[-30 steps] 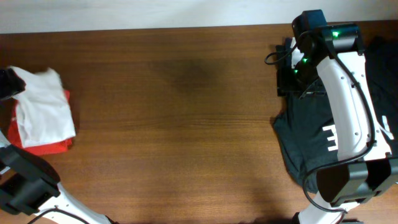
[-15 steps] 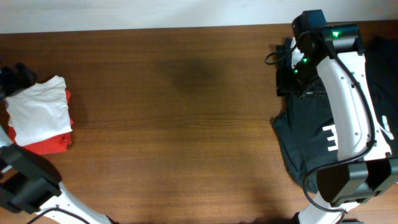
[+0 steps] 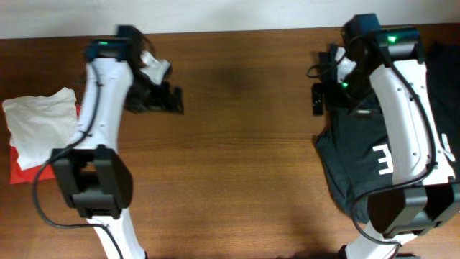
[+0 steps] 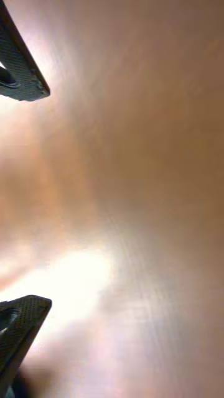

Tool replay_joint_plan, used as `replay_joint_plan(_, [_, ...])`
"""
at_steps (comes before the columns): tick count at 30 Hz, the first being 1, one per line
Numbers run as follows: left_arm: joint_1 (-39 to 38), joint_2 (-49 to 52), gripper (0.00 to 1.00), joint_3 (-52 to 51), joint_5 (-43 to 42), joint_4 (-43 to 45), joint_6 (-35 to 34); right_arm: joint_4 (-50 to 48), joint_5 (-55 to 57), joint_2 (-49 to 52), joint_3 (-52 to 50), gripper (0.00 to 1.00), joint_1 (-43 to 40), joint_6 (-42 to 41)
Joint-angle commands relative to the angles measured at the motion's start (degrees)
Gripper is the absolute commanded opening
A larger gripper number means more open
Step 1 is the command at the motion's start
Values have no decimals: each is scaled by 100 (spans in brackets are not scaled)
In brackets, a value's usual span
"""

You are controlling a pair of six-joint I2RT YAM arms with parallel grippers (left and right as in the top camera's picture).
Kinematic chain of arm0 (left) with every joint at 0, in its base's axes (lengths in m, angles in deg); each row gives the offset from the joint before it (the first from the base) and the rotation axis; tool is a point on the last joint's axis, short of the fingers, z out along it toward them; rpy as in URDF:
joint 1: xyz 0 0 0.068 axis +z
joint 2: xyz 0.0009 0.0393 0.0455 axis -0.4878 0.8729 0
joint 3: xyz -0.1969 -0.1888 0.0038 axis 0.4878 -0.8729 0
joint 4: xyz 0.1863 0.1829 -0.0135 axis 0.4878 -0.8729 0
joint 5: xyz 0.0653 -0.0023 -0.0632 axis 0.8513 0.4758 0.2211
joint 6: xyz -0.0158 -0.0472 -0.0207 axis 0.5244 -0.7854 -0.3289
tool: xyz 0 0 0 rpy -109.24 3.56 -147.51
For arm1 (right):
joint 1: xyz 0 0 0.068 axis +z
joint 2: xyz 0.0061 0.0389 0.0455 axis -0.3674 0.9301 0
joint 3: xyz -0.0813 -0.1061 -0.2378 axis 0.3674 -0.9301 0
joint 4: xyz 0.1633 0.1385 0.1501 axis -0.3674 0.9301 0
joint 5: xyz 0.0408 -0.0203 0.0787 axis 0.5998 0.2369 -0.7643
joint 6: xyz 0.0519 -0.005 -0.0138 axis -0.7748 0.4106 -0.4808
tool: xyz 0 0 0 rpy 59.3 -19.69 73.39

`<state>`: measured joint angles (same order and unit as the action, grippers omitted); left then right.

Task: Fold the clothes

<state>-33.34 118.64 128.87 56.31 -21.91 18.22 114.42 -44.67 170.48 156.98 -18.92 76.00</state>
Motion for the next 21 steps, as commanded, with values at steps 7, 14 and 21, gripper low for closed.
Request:
replay_joint_plan(7, [-199,-284,99,-273,382,-1445,-503,35,-1191,-848,-1078,96,-1176,951])
replay_joint_plan(14, [-210,-2203,99,-2017,1069,-699,-916,-734,-1154,-2730,-3381,98,-1550,1045])
replay_joint_plan(21, [-210,-5709,99,-4229,1327,1770,-1147,-2328,-1152,-5453,-5077,99,-1530,981])
